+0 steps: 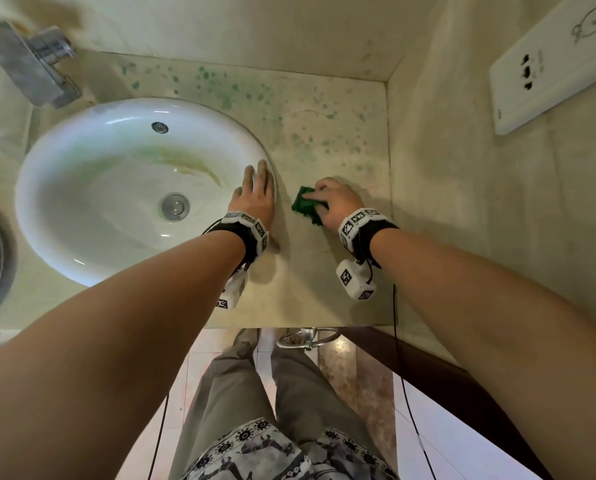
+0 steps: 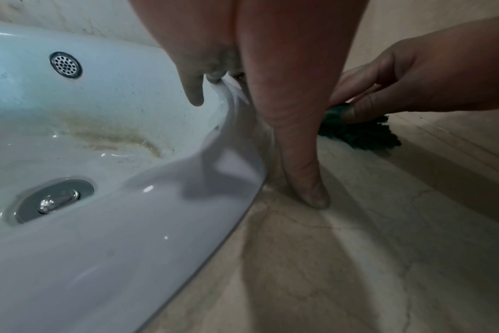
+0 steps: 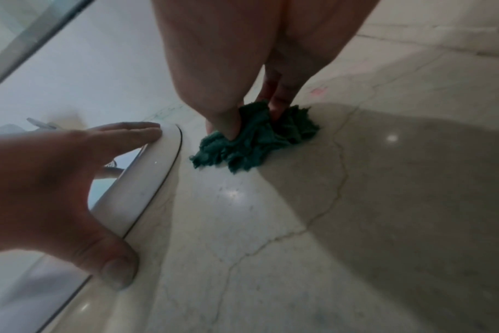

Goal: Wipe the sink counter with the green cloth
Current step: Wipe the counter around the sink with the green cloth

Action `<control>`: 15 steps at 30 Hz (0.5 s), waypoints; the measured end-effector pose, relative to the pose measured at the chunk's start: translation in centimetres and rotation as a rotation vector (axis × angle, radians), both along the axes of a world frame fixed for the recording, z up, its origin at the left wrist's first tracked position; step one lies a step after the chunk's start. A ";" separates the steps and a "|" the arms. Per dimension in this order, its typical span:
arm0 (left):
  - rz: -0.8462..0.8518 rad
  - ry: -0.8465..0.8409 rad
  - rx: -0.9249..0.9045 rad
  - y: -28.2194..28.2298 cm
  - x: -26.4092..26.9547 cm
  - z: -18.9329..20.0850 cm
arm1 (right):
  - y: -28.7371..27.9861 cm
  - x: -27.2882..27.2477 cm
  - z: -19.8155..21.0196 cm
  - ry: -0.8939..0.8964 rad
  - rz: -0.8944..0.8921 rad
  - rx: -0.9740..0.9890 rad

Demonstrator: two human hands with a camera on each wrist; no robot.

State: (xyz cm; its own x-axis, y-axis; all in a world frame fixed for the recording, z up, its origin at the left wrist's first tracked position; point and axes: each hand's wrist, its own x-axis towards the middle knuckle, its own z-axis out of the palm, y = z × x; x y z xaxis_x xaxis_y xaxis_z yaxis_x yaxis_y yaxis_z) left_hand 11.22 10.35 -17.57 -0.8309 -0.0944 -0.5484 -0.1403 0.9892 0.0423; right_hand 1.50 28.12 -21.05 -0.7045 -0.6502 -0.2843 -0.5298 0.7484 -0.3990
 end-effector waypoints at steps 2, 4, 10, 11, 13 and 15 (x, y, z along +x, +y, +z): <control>0.000 -0.003 0.003 0.0 0.0 -0.1 | 0.2 0.0 -0.3 0.009 -0.017 -0.010; 0.002 -0.001 0.001 -0.1 0.0 -0.2 | -0.3 -0.2 -0.7 0.027 -0.071 -0.042; 0.014 -0.003 0.012 -0.2 -0.1 -0.5 | -3.7 -1.4 -0.4 0.054 -0.204 -0.129; 0.012 -0.001 0.011 -0.1 -0.2 -0.6 | -4.3 -1.6 -0.3 0.069 -0.216 -0.132; 0.012 0.002 0.008 -0.1 -0.2 -0.7 | -5.1 -1.7 -0.3 0.078 -0.199 -0.076; 0.014 0.014 0.005 -0.1 -0.2 -0.8 | -5.4 -1.7 -0.5 0.101 -0.143 -0.039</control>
